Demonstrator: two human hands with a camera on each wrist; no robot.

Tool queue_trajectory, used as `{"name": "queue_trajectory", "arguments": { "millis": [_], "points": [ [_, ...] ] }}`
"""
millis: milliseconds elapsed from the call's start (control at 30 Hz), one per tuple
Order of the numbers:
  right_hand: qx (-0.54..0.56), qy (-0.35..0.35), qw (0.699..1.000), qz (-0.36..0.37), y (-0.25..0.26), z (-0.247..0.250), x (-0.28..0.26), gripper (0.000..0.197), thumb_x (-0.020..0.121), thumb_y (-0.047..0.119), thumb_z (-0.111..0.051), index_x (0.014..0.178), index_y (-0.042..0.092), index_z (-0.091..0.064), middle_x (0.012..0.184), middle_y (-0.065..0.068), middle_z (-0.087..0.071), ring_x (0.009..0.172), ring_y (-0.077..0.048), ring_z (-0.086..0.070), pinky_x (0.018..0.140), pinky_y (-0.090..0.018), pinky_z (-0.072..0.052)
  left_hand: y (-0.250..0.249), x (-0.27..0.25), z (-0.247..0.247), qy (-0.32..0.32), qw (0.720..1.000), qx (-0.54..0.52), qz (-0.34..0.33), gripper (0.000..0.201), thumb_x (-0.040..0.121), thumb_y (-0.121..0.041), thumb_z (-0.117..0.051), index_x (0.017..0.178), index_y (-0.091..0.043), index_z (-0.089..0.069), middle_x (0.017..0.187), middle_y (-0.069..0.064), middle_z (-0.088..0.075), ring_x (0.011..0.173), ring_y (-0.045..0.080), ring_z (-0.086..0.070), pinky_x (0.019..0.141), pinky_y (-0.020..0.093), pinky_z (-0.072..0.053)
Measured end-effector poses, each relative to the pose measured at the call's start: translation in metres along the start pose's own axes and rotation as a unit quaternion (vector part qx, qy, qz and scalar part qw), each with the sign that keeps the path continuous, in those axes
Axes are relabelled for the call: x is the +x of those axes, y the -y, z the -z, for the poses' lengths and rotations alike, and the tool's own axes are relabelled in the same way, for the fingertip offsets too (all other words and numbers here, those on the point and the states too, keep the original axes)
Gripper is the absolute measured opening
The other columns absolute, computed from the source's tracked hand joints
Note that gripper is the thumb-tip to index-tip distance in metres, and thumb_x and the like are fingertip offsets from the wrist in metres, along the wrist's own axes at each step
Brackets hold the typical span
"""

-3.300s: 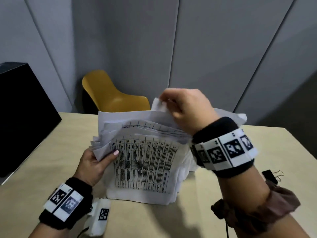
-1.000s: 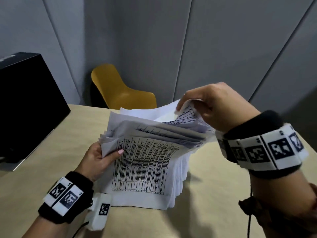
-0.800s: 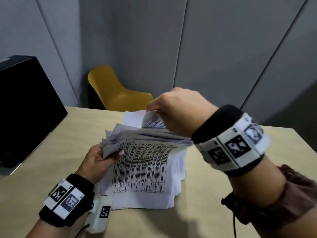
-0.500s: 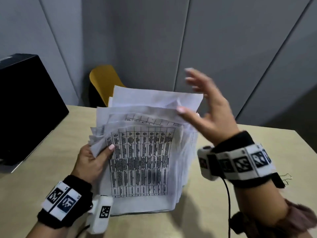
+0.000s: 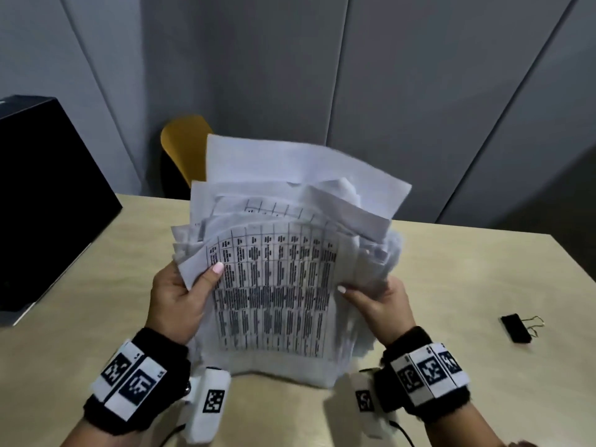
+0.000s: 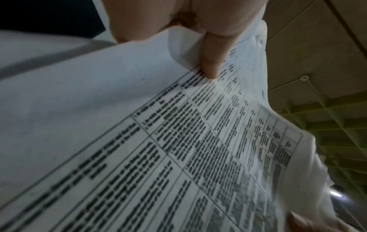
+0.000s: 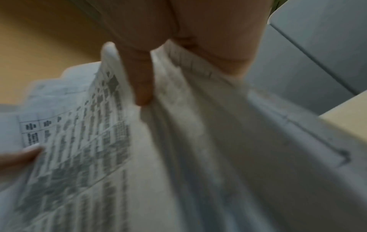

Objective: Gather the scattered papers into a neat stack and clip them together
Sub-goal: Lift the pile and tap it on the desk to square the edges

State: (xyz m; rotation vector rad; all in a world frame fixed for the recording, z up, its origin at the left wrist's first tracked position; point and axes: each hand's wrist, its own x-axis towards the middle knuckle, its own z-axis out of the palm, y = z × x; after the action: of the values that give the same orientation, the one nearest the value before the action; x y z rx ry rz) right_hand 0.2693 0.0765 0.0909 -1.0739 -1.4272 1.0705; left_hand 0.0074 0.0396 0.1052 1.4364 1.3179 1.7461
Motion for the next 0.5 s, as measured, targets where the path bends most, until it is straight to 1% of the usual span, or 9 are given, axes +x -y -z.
{"name": "queue_trajectory", "arguments": {
  "millis": [67,100,133,167,233,300,367,400,500],
  "points": [
    [0.057,-0.027,0.998,0.027,0.006,-0.002,0.000,0.043,0.072,-0.018,-0.064,0.068,0.024,-0.076,0.070,0.017,-0.073,0.070,0.000,-0.067,0.068,-0.018,-0.055,-0.007,0.001,-0.003,0.002,1.000,-0.006,-0.029,0.045,0.080,0.005,-0.064,0.092,-0.037,-0.072,0.083,-0.036,-0.067,0.088,-0.012,-0.064,0.076,0.005,-0.046],
    [0.081,-0.027,0.996,0.032,0.006,0.000,-0.002,0.050,0.071,-0.020,-0.063,0.072,0.028,-0.077,0.073,0.016,-0.073,0.073,-0.001,-0.068,0.069,-0.018,-0.055,-0.010,0.003,-0.002,0.015,0.999,-0.008,-0.035,0.032,0.077,-0.001,-0.069,0.101,-0.023,-0.071,0.085,-0.035,-0.068,0.089,-0.011,-0.064,0.077,0.005,-0.046],
    [0.102,-0.019,0.994,0.030,0.007,0.002,-0.003,0.055,0.070,-0.022,-0.062,0.076,0.030,-0.076,0.075,0.015,-0.074,0.074,-0.002,-0.069,0.069,-0.018,-0.055,-0.010,0.004,0.000,0.027,0.999,-0.014,-0.031,0.034,0.073,-0.012,-0.074,0.106,-0.008,-0.067,0.088,-0.032,-0.069,0.091,-0.008,-0.065,0.078,0.006,-0.047],
    [0.111,-0.010,0.994,0.017,0.006,0.005,-0.005,0.055,0.068,-0.024,-0.061,0.077,0.028,-0.076,0.076,0.013,-0.074,0.074,-0.003,-0.069,0.068,-0.018,-0.055,-0.007,0.004,0.002,0.036,0.999,-0.022,-0.021,0.052,0.067,-0.025,-0.077,0.109,0.001,-0.062,0.092,-0.026,-0.071,0.093,-0.004,-0.066,0.078,0.008,-0.048],
    [0.114,0.010,0.993,-0.021,-0.003,0.007,-0.009,0.046,0.067,-0.025,-0.062,0.081,0.016,-0.073,0.077,0.008,-0.075,0.074,-0.007,-0.070,0.067,-0.020,-0.056,0.003,0.001,0.008,0.043,0.997,-0.046,0.039,0.085,0.050,-0.047,-0.084,0.115,0.001,-0.058,0.101,-0.012,-0.073,0.098,0.005,-0.067,0.079,0.012,-0.050],
    [0.084,0.020,0.995,-0.055,-0.011,0.006,-0.012,0.039,0.068,-0.022,-0.064,0.090,0.010,-0.066,0.079,0.006,-0.076,0.077,-0.009,-0.070,0.073,-0.026,-0.058,0.013,-0.003,0.010,0.042,0.992,-0.068,0.102,0.101,0.035,-0.056,-0.087,0.117,-0.006,-0.058,0.099,-0.011,-0.074,0.096,0.005,-0.067,0.077,0.014,-0.052],
    [0.066,0.016,0.995,-0.072,-0.015,0.005,-0.009,0.034,0.069,-0.017,-0.067,0.089,0.010,-0.065,0.078,0.007,-0.075,0.078,-0.008,-0.070,0.078,-0.030,-0.058,0.018,-0.004,0.009,0.052,0.988,-0.084,0.118,0.087,0.030,-0.058,-0.087,0.105,-0.019,-0.067,0.093,-0.015,-0.074,0.091,0.003,-0.068,0.075,0.014,-0.053],
    [0.073,0.010,0.995,-0.071,-0.015,0.005,-0.007,0.032,0.069,-0.016,-0.067,0.086,0.011,-0.067,0.076,0.008,-0.075,0.076,-0.007,-0.070,0.075,-0.028,-0.059,0.017,-0.004,0.008,0.054,0.989,-0.086,0.111,0.077,0.030,-0.059,-0.086,0.096,-0.022,-0.071,0.090,-0.016,-0.074,0.088,0.001,-0.068,0.075,0.015,-0.053],
    [0.106,-0.008,0.993,-0.056,-0.009,0.010,-0.004,0.027,0.062,-0.010,-0.069,0.074,0.014,-0.074,0.074,0.006,-0.075,0.072,-0.008,-0.070,0.066,-0.021,-0.056,0.018,0.001,0.010,0.054,0.990,-0.091,0.092,0.082,0.029,-0.057,-0.088,0.094,-0.011,-0.067,0.085,-0.014,-0.075,0.082,0.003,-0.069,0.072,0.016,-0.054]
  ]
}}
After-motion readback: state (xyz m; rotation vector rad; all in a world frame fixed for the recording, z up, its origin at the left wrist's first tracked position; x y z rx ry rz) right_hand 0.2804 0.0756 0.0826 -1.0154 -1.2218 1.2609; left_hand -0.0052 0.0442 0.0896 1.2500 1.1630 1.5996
